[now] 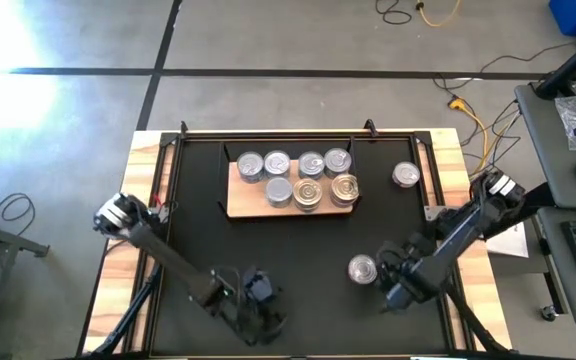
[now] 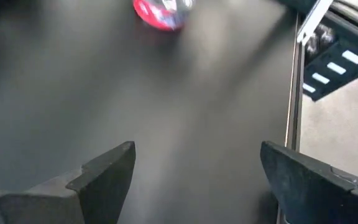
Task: Stack canned seafood by type on shelf
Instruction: Put the bottom red tuna can on the shelf
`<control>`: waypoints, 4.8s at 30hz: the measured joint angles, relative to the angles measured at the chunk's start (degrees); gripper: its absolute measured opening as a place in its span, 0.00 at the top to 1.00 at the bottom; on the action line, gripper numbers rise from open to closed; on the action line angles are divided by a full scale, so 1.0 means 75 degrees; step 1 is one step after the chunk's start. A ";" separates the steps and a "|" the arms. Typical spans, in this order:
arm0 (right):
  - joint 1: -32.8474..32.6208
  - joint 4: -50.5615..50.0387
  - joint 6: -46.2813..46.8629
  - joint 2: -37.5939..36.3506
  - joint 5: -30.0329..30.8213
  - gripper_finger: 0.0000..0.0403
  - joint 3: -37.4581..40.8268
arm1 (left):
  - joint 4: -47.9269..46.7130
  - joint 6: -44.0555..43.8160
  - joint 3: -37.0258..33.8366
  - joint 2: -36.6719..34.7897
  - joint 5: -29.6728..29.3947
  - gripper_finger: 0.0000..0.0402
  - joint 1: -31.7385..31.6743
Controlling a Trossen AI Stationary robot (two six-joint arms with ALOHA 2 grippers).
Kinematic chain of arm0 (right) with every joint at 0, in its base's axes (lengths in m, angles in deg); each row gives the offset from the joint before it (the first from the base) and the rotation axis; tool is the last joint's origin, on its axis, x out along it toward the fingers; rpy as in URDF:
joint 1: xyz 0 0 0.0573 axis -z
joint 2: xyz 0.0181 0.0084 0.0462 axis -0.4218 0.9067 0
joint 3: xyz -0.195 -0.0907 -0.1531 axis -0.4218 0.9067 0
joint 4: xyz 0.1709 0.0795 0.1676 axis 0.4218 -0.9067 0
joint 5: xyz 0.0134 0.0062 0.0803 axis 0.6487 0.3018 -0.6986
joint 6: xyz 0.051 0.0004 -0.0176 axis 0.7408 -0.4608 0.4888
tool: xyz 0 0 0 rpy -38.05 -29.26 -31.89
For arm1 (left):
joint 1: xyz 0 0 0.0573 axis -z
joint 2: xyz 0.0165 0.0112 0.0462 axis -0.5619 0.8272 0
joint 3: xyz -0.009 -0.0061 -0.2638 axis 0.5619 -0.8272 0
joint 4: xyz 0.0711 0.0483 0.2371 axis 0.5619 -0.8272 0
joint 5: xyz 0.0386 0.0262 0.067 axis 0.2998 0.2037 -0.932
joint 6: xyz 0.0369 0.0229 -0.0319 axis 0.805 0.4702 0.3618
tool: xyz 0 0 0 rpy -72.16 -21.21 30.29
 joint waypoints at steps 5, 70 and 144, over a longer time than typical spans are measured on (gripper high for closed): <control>0.0648 0.1253 -0.1373 -0.0349 0.0030 0.56 0.0788 | -0.0397 -0.0472 0.1108 0.1195 -0.0013 0.18 0.0246; -0.0745 -0.0652 0.1650 -0.0015 0.0684 0.17 -0.1024 | 0.0630 0.2215 0.1701 0.2590 -0.0653 0.16 0.0395; 0.0207 0.4414 -0.0297 -0.0504 0.0011 0.19 0.0596 | 0.2665 0.7093 0.2052 0.3732 0.2693 0.13 -0.2951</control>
